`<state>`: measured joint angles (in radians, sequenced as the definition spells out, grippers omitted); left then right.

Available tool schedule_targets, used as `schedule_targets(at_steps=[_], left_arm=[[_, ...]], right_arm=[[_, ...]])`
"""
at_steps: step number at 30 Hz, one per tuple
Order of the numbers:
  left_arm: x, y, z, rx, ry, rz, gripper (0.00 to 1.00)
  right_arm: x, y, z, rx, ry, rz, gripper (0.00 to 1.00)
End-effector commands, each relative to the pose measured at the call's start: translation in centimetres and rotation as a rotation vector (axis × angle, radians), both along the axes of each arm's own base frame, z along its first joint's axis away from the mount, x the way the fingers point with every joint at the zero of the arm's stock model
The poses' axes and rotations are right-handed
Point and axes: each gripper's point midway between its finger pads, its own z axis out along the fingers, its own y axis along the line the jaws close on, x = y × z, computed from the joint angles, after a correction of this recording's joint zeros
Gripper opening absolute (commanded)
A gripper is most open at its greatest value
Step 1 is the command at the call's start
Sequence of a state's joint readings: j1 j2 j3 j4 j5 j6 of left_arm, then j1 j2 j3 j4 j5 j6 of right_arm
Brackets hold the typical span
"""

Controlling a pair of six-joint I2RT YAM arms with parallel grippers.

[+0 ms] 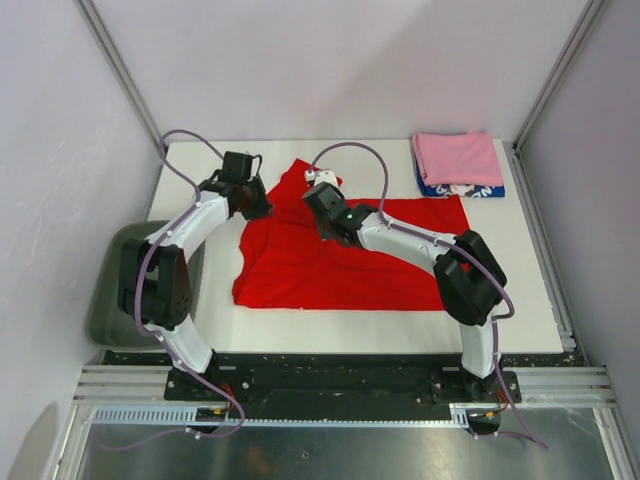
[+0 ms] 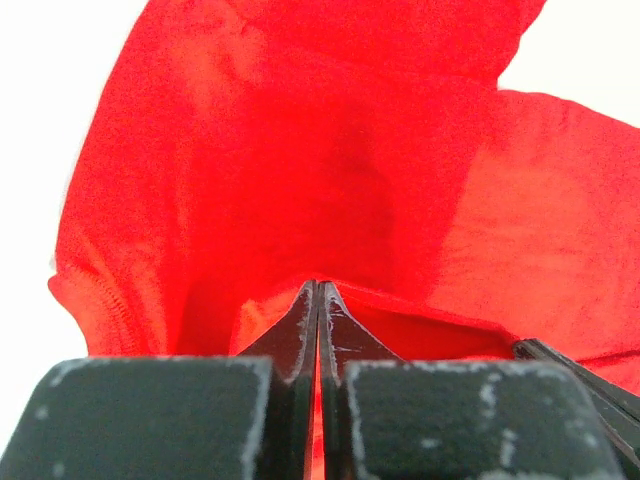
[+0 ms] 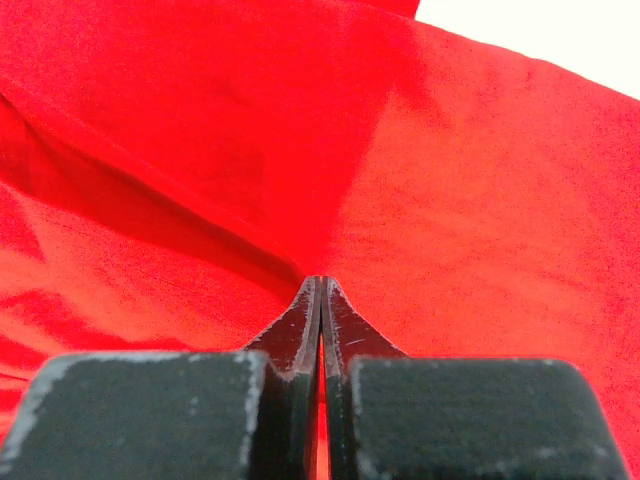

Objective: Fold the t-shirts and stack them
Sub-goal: Fold the flattened tshirt in 1/3 of the way

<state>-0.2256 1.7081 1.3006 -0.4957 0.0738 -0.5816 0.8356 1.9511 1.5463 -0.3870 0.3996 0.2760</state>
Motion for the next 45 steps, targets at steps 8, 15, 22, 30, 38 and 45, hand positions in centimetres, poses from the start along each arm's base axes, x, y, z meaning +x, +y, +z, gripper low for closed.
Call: schedule_targets(at_steps=[8,15,22,30,38,45], left_arm=[[1.8,-3.1,-0.1,-0.011,-0.018,-0.1,0.0],[2.8,-1.9,-0.4,0.052,-0.034,-0.055,0.23],[0.8,1.0,1.2,0.035,-0.047,0.04,0.66],[-7.5,-1.6,-1.3,-0.027,0.039,0.054,0.61],[-11.7,0.6,-5.1,-0.022,0.081,0.223,0.61],[-13.4,4.0,-8.1,0.071,0.103,0.382,0.62]], right_arm=[[0.1,-1.7,-1.2,0.008,0.034,-0.092,0.0],[0.6,-4.0,-1.2,-0.01,0.049,-0.161,0.29],[-0.1,-9.3,1.2,0.033,0.062,-0.245,0.57],[-5.1,-16.5,-0.5,0.222,0.183,-0.379,0.55],[-8.2,-25.5,-2.1,0.395,0.193,-0.604,0.55],[-9.2,-30.2,-4.7,0.467,0.199,-0.75,0.55]])
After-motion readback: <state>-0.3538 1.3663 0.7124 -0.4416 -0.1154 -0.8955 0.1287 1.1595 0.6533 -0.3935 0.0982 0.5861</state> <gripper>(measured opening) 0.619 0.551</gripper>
